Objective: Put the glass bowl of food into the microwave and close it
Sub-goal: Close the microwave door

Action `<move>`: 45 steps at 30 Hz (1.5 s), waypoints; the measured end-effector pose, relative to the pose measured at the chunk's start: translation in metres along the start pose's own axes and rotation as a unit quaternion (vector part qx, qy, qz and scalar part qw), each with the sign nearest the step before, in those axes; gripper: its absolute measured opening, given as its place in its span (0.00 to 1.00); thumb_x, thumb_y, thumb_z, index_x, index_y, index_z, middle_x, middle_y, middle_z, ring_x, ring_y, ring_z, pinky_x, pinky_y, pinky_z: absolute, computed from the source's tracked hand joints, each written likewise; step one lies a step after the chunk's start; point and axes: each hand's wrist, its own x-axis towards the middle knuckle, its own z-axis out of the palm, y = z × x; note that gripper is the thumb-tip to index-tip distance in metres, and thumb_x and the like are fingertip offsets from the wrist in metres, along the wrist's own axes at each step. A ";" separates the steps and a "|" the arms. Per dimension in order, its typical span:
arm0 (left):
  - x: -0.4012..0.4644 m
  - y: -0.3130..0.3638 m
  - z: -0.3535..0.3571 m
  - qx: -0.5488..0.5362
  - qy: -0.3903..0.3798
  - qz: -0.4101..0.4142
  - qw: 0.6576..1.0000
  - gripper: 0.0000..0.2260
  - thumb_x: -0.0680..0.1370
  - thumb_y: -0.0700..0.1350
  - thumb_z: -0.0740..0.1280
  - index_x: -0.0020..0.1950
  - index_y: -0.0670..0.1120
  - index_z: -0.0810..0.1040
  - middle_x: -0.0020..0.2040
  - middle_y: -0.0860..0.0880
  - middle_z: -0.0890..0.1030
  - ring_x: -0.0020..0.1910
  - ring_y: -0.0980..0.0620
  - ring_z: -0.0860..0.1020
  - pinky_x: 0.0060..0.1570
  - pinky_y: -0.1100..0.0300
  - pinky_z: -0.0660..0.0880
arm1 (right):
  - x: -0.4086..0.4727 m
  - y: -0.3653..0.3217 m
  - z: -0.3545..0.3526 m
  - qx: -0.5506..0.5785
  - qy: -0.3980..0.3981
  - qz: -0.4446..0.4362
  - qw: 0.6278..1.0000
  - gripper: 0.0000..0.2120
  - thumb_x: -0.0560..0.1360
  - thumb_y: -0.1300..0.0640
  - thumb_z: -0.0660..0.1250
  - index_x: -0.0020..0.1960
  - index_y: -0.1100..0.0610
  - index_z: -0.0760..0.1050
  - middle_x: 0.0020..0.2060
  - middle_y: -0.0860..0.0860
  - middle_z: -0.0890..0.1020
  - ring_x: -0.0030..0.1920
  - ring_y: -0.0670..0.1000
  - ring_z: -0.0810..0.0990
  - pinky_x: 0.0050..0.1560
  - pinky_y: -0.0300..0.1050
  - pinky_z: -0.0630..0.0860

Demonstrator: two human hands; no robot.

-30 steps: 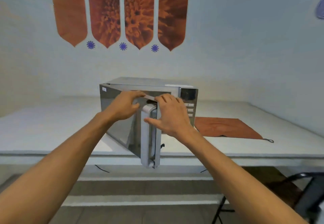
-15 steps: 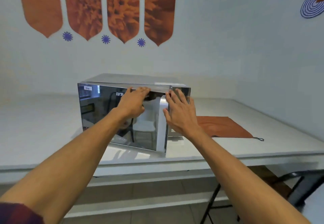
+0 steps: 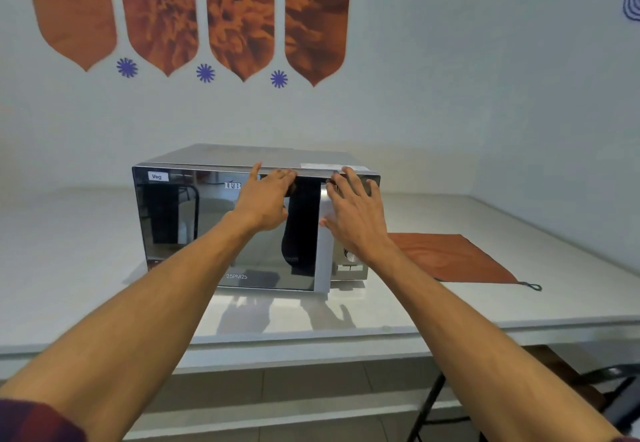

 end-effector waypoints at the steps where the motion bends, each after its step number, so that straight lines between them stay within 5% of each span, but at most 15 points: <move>1: 0.003 0.000 0.002 0.000 -0.001 -0.001 1.000 0.33 0.73 0.41 0.65 0.76 0.46 0.57 0.76 0.46 0.63 0.72 0.49 0.65 0.74 0.46 0.40 | 0.003 0.001 0.002 -0.001 -0.002 0.000 1.000 0.32 0.75 0.43 0.67 0.74 0.56 0.64 0.75 0.52 0.63 0.77 0.55 0.53 0.71 0.61 0.56; 28: 0.021 0.000 0.038 0.039 0.036 -0.034 0.998 0.35 0.75 0.47 0.64 0.78 0.46 0.51 0.78 0.47 0.57 0.77 0.51 0.54 0.75 0.46 0.38 | 0.025 0.013 0.039 0.049 0.006 0.017 0.999 0.34 0.77 0.41 0.65 0.77 0.54 0.58 0.76 0.55 0.62 0.77 0.56 0.54 0.73 0.62 0.56; 37: 0.005 0.009 0.042 0.022 -0.027 -0.054 0.998 0.44 0.73 0.53 0.65 0.77 0.47 0.36 0.79 0.49 0.39 0.77 0.51 0.39 0.73 0.46 0.34 | 0.018 0.004 0.034 0.138 -0.025 0.069 0.988 0.35 0.79 0.48 0.64 0.79 0.54 0.51 0.78 0.53 0.57 0.77 0.56 0.51 0.72 0.62 0.56; 45: -0.023 0.008 0.045 -0.007 -0.040 -0.093 0.995 0.43 0.74 0.55 0.63 0.77 0.50 0.36 0.79 0.51 0.39 0.77 0.51 0.39 0.71 0.44 0.34 | 0.007 0.007 0.024 0.225 -0.086 0.074 0.968 0.39 0.77 0.46 0.65 0.79 0.51 0.47 0.78 0.52 0.56 0.77 0.55 0.54 0.72 0.62 0.57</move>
